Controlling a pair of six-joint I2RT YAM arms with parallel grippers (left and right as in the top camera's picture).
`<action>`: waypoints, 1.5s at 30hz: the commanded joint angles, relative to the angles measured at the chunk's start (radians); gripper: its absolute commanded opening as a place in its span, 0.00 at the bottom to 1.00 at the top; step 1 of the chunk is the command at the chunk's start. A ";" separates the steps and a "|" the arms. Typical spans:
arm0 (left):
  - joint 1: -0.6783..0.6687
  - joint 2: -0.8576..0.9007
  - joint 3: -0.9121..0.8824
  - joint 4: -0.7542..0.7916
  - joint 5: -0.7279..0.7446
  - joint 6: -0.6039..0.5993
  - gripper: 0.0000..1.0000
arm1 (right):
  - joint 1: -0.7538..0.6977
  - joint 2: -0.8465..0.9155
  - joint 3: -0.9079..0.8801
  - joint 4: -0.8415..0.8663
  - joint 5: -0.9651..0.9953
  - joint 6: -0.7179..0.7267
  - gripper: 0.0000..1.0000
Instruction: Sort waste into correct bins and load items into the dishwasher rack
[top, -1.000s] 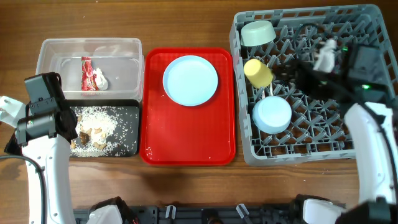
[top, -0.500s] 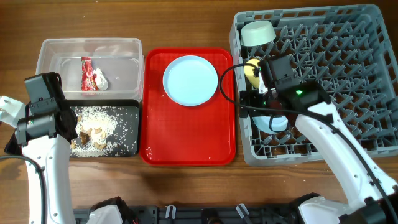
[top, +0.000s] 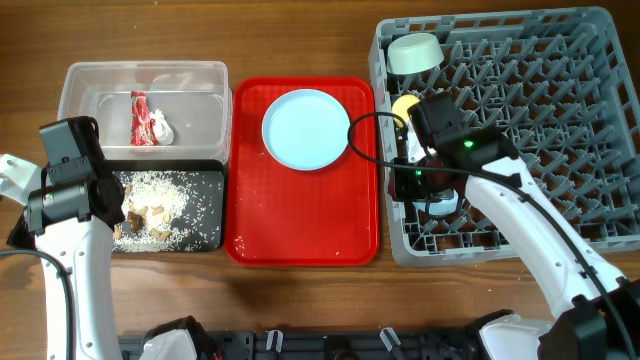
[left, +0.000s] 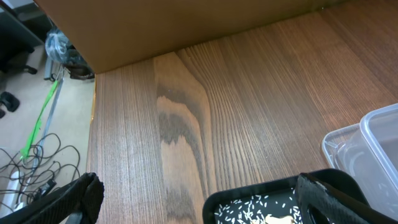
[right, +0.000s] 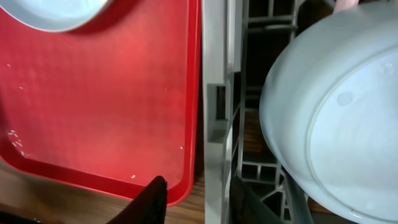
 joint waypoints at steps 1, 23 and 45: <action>0.006 -0.001 0.003 0.002 -0.020 0.002 1.00 | 0.004 0.014 -0.012 -0.018 0.015 0.011 0.30; 0.006 -0.001 0.003 0.002 -0.020 0.002 1.00 | 0.056 0.017 -0.016 -0.031 0.024 0.015 0.22; 0.006 -0.001 0.003 0.002 -0.020 0.002 1.00 | 0.056 0.017 -0.106 0.060 0.003 0.040 0.28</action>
